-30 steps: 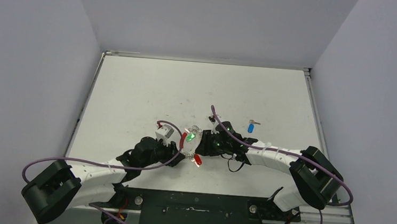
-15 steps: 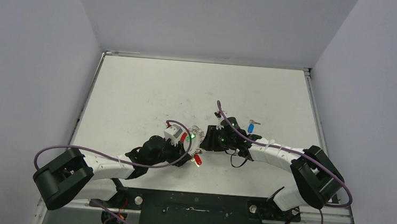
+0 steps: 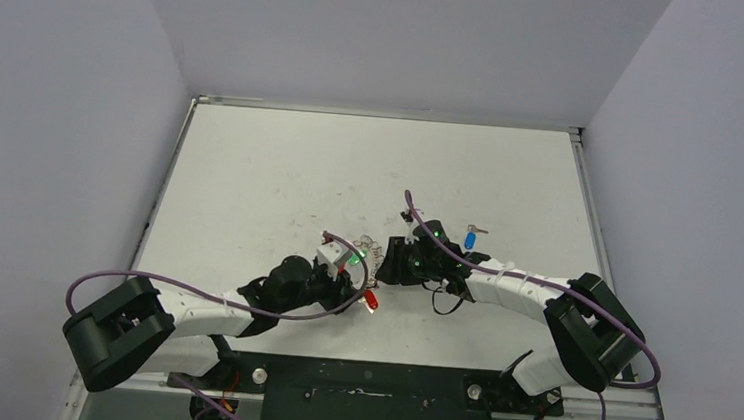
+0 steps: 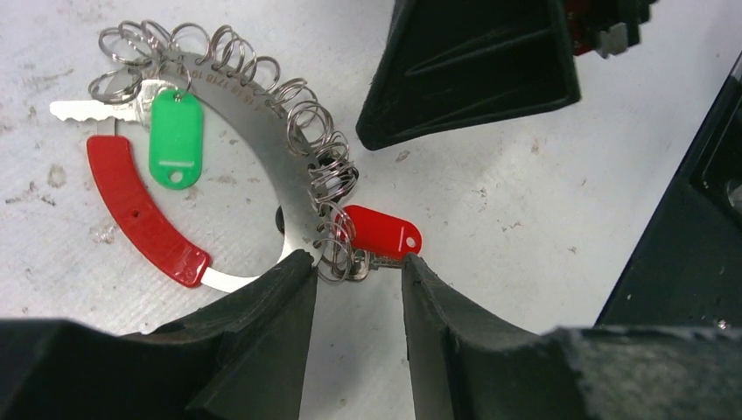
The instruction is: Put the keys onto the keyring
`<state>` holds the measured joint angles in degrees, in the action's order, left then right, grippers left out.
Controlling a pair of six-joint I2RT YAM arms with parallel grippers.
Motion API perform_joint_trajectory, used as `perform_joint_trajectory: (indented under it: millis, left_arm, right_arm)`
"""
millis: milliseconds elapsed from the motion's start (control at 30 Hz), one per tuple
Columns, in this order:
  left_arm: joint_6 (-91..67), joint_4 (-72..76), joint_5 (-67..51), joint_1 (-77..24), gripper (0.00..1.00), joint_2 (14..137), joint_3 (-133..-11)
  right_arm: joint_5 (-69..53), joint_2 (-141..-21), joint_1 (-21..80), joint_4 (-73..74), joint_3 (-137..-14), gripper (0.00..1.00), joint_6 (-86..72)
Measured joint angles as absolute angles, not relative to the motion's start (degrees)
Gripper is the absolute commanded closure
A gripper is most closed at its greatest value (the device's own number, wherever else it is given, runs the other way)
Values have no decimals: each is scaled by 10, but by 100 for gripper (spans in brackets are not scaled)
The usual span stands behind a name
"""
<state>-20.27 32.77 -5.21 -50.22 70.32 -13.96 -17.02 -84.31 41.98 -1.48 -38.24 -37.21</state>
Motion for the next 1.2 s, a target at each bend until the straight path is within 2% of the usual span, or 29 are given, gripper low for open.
perform_joint_trajectory:
  millis: [433,800,1200]
  left_arm:
    - [-13,396,-63,-536,61,696,-101]
    - [-11,396,-60,-536,62,675,-95]
    - [19,400,-54,-542,62,688,-81]
  right_arm:
    - [-167,-849,421,30,-406,70,-309]
    - [-131,-885,462,91,-486,72,-207]
    - [-127,-891,497,108,-489,81,-180]
